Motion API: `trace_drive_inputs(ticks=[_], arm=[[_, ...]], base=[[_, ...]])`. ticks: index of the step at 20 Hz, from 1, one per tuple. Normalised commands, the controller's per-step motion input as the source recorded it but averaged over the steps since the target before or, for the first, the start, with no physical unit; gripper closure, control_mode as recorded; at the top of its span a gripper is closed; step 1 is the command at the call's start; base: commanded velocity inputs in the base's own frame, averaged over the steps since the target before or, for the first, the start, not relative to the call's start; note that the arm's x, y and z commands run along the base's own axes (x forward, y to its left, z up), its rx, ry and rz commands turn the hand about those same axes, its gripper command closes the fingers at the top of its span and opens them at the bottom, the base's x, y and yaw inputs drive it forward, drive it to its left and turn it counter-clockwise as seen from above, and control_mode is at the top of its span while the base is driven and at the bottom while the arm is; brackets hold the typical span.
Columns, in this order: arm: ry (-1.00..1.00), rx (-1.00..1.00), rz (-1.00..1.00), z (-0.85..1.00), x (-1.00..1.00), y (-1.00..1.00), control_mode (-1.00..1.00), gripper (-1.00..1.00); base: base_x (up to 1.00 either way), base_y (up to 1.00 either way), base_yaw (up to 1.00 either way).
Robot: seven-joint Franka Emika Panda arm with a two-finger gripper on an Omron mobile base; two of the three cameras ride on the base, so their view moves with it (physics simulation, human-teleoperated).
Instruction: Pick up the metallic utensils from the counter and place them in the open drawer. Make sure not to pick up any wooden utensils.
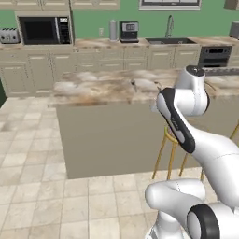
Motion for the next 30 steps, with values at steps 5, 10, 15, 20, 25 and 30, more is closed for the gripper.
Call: trace_drive_inputs(ticks=[5,10,15,20,25,30], arm=[[0.00,0.00,0.00,0.00,0.00,0.00,1.00,1.00],[0.00,0.00,0.00,0.00,0.00,0.00,1.00,1.00],[0.00,0.00,0.00,0.00,0.00,0.00,1.00,1.00],[0.00,0.00,0.00,0.00,0.00,0.00,1.00,1.00],[0.00,0.00,0.00,0.00,0.00,0.00,1.00,1.00],[0.00,0.00,0.00,0.00,0.00,0.00,1.00,1.00]], base=[[0.34,1.00,-0.01],[0.50,1.00,-0.02],[0.82,1.00,-0.10],[0.98,1.00,-0.14],[1.00,1.00,-0.20],[1.00,1.00,-0.35]])
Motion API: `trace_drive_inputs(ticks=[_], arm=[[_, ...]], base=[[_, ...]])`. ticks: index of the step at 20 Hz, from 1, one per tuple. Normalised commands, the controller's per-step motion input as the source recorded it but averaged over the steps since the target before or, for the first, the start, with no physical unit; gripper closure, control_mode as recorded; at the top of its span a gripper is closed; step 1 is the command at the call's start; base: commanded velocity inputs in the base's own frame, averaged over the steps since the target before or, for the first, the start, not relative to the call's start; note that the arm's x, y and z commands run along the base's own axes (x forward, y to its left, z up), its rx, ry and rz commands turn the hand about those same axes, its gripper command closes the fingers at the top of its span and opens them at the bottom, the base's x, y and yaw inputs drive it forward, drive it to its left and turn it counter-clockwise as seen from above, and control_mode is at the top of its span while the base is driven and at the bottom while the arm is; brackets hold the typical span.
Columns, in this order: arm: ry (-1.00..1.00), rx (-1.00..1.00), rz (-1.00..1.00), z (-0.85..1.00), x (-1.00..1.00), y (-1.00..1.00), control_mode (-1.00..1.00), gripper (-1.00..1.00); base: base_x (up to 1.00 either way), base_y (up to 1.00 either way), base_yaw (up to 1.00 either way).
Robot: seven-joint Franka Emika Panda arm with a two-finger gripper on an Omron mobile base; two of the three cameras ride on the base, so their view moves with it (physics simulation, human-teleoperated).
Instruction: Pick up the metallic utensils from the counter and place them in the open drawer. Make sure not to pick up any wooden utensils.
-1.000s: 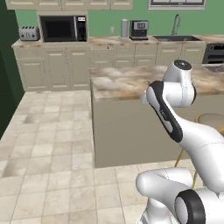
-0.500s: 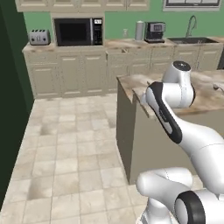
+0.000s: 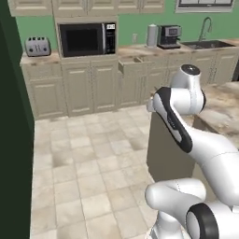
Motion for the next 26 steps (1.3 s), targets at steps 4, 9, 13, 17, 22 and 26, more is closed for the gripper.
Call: trace_drive_inputs(ticks=[4,9,13,17,22,26], arm=[[0.00,0.00,0.00,0.00,0.00,0.00,1.00,1.00],[0.00,0.00,0.00,0.00,0.00,0.00,1.00,1.00],[0.00,0.00,0.00,0.00,0.00,0.00,1.00,1.00],[0.00,0.00,0.00,0.00,0.00,0.00,1.00,1.00],[0.00,0.00,0.00,0.00,0.00,0.00,1.00,1.00],[0.00,0.00,0.00,0.00,0.00,0.00,1.00,1.00]], base=[[1.00,1.00,-0.38],[1.00,1.00,-0.44],[1.00,1.00,-0.46],[1.00,1.00,-0.43],[1.00,1.00,-0.40],[1.00,1.00,-0.38]])
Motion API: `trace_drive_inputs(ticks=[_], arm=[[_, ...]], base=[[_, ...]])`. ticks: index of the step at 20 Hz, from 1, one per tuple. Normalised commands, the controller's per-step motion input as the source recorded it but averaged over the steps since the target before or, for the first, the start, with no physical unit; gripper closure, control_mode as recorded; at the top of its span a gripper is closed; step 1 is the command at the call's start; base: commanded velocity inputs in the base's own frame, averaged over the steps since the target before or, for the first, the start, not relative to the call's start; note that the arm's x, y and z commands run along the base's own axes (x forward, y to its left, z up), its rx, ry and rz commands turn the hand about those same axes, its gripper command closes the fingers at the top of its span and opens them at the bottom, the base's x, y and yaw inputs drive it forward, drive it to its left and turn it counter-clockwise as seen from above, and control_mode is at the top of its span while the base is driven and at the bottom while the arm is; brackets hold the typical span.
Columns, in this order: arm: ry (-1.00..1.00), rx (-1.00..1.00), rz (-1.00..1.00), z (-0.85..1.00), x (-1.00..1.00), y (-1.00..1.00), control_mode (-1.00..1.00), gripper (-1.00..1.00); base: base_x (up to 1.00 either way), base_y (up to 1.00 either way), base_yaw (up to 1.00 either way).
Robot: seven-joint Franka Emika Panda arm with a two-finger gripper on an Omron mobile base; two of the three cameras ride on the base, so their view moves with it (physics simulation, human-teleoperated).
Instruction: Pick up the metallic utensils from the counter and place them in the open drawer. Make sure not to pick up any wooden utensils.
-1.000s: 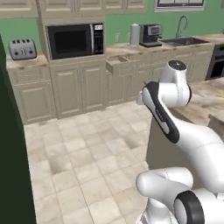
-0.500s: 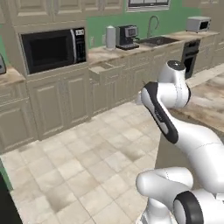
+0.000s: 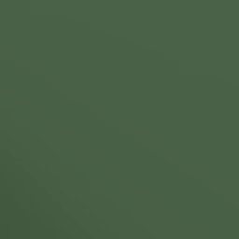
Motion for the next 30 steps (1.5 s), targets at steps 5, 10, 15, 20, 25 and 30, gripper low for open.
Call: trace_drive_inputs(ticks=[5,10,15,20,25,30], arm=[[0.00,0.00,0.00,0.00,0.00,0.00,1.00,1.00],[0.00,0.00,0.00,0.00,0.00,0.00,1.00,1.00],[0.00,0.00,0.00,0.00,0.00,0.00,1.00,1.00],[0.00,0.00,0.00,0.00,0.00,0.00,1.00,1.00],[0.00,0.00,0.00,0.00,0.00,0.00,1.00,1.00],[0.00,0.00,0.00,0.00,0.00,0.00,1.00,1.00]], base=[[1.00,1.00,-0.35],[1.00,1.00,-0.34],[1.00,1.00,-0.33],[1.00,1.00,-0.31],[1.00,1.00,-0.26],[1.00,0.71,-0.16]])
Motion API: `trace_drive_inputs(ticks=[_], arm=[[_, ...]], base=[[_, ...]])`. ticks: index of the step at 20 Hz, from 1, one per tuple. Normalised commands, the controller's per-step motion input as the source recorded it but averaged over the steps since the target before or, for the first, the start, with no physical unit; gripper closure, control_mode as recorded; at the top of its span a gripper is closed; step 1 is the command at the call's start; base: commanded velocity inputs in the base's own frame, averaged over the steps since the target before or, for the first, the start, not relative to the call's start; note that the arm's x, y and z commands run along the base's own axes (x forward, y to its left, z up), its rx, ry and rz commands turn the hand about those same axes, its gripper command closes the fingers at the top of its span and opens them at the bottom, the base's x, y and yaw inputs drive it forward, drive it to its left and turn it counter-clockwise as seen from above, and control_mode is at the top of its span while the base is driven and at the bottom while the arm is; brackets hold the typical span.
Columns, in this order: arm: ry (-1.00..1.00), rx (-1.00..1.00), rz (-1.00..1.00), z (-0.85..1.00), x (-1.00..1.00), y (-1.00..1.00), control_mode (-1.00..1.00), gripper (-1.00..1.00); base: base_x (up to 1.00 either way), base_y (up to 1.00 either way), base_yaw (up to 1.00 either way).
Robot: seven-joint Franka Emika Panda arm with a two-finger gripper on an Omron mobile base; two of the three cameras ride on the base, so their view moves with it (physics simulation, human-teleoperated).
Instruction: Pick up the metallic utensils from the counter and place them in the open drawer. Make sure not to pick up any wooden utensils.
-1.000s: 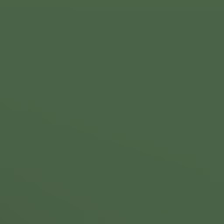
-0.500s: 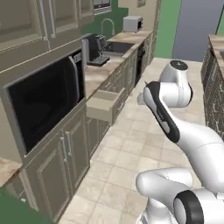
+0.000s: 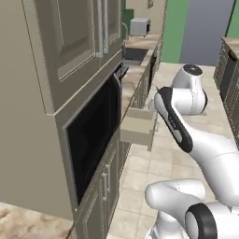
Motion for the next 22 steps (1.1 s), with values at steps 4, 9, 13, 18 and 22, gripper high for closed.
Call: trace_drive_inputs(ticks=[4,9,13,18,22], arm=[[0.00,0.00,0.00,0.00,0.00,0.00,1.00,1.00],[0.00,0.00,0.00,0.00,0.00,0.00,1.00,1.00],[0.00,0.00,0.00,0.00,0.00,0.00,1.00,1.00],[0.00,0.00,0.00,0.00,0.00,0.00,1.00,1.00],[0.00,0.00,0.00,0.00,0.00,0.00,1.00,1.00]], base=[[1.00,0.41,-0.07],[0.65,-0.03,-0.12],[0.01,-0.59,-0.14],[0.12,-0.01,-0.03],[0.81,0.54,-0.13]])
